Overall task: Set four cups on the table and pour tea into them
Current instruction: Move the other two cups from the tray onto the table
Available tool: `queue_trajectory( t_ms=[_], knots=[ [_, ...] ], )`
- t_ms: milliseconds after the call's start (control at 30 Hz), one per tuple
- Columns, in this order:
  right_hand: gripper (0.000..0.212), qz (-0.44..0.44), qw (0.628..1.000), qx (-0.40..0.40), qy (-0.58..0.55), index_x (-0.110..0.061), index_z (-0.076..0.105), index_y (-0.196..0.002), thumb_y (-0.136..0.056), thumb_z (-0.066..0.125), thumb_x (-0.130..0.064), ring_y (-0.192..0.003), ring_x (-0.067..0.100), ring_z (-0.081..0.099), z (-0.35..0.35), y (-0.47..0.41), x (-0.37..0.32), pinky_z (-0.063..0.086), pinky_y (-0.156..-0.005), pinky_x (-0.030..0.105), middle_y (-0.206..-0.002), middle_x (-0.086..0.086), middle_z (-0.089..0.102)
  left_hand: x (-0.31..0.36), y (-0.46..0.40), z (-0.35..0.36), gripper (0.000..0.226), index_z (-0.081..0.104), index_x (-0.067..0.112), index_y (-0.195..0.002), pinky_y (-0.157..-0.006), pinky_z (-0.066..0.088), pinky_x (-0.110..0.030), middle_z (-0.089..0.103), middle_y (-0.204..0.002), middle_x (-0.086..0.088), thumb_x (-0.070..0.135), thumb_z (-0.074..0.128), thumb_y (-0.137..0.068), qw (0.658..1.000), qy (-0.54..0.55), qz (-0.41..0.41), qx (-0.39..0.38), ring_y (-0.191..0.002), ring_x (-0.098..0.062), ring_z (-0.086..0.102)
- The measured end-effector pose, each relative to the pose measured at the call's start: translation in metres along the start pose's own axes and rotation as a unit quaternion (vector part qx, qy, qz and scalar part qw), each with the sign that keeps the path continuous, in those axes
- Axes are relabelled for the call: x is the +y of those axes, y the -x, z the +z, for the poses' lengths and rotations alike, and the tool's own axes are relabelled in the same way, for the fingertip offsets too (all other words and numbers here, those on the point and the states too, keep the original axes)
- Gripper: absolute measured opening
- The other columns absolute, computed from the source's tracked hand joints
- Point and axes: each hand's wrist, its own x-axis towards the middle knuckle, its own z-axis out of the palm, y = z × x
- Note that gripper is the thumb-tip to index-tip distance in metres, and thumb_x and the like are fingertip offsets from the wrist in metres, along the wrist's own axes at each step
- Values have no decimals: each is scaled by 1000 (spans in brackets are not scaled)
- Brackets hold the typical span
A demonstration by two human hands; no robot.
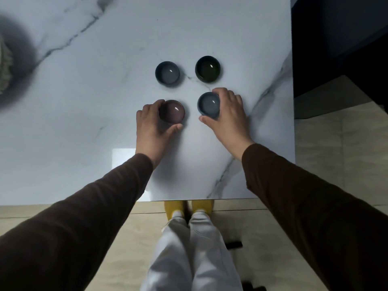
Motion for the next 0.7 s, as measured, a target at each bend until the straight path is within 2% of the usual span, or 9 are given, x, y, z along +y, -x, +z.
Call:
queue_trajectory(
  t_ms=[200, 433, 567, 700],
  knots=[
    [65, 4, 1000, -5, -2, -14, 50, -124, -72, 82, -35, -110, 25, 46, 4, 0, 1, 42, -92, 34, -120, 5, 57, -2, -2, -3, 70, 44, 18, -144, -101, 33, -27, 53, -130, -5, 35, 73, -82, 999, -30, 9, -12, -121, -26, 40],
    [79, 10, 999, -15, 34, -12, 45, -137, -72, 80, -40, -117, 28, 44, -4, 3, -7, 38, -100, 34, -128, 7, 54, 0, 5, -15, 83, 35, 18, -151, -108, 35, -38, 49, -137, -7, 47, 72, -82, 999, -40, -1, -36, -124, -27, 39],
    [69, -31, 995, 3, 98, -18, 48, -135, -76, 76, -41, -115, 26, 45, -18, 15, -32, 42, -96, 38, -128, 1, 54, 0, 20, -40, 71, 39, 17, -147, -108, 37, -41, 49, -136, -6, 32, 72, -85, 999, -34, -8, -17, -123, -28, 40],
    [59, -83, 989, -24, 118, -19, 49, -133, -81, 70, -38, -117, 26, 45, -24, 31, -76, 41, -96, 39, -129, 1, 53, -6, 39, -83, 60, 45, 14, -142, -107, 36, -36, 49, -136, -7, 29, 69, -88, 999, -52, -5, 4, -126, -27, 40]
  ],
)
